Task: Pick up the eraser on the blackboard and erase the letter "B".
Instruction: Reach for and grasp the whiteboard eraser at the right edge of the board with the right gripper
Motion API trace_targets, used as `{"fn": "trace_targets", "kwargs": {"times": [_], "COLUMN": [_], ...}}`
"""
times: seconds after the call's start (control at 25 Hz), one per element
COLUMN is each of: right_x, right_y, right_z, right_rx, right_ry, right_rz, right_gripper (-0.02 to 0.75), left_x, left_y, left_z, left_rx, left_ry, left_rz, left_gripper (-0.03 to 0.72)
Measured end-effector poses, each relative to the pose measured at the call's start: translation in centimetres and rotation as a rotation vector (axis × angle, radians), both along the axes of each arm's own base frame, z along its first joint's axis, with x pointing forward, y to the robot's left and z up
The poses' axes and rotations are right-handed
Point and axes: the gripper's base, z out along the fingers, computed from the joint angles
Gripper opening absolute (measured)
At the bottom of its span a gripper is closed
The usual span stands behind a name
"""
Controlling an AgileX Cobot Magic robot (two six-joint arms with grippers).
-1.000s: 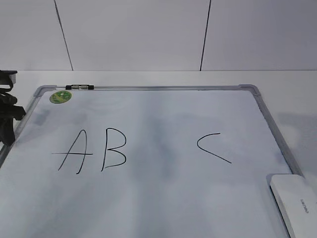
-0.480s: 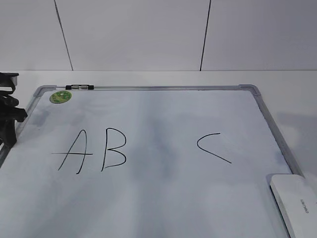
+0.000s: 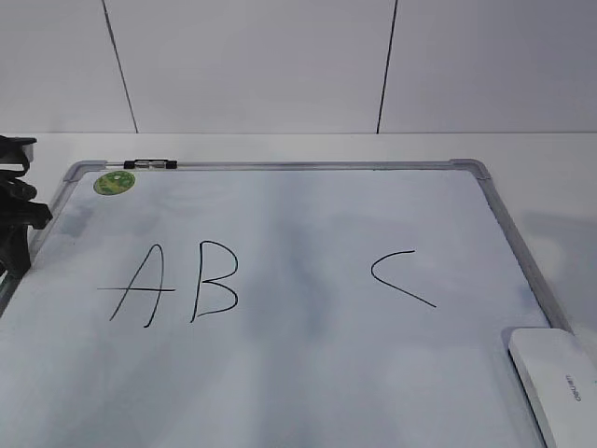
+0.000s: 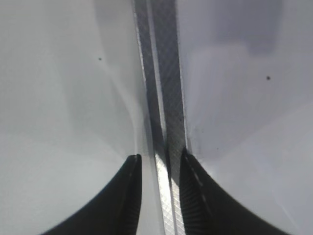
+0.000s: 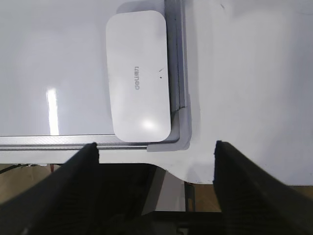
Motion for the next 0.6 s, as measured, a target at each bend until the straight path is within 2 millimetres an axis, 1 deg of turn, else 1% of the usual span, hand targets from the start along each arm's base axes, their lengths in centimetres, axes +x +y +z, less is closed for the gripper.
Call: {"fn": "trace_targets", "kwargs": {"times": [0.16, 0.2, 0.28, 0.32, 0.36, 0.6], "right_x": [0.0, 0.0, 0.0, 0.0, 0.0, 0.0], "right_y": [0.0, 0.0, 0.02, 0.02, 0.02, 0.12], "right_z": [0.0, 0.0, 0.0, 0.0, 0.0, 0.01], "right_rx": [0.0, 0.0, 0.002, 0.002, 0.002, 0.014], "right_ry": [0.0, 0.0, 0.0, 0.0, 0.0, 0.001], "right_rz": [0.0, 0.0, 0.0, 0.0, 0.0, 0.0], "right_gripper": [0.573, 0.573, 0.573, 0.573, 0.573, 0.573], "left_x": [0.02, 0.04, 0.02, 0.02, 0.02, 0.02], "left_y": [0.0, -0.02, -0.05, -0.03, -0.04, -0.02], "left_z": [-0.04, 0.0, 0.0, 0.0, 0.0, 0.02], "left_rx": [0.0, -0.002, -0.005, -0.003, -0.005, -0.011], "left_ry": [0.007, 0.007, 0.009, 0.009, 0.009, 0.011], "left_rz": [-0.001, 0.0, 0.002, 0.001, 0.005, 0.023], "left_gripper": [0.195, 0.181, 0.123, 0.063, 0.038, 0.022]}}
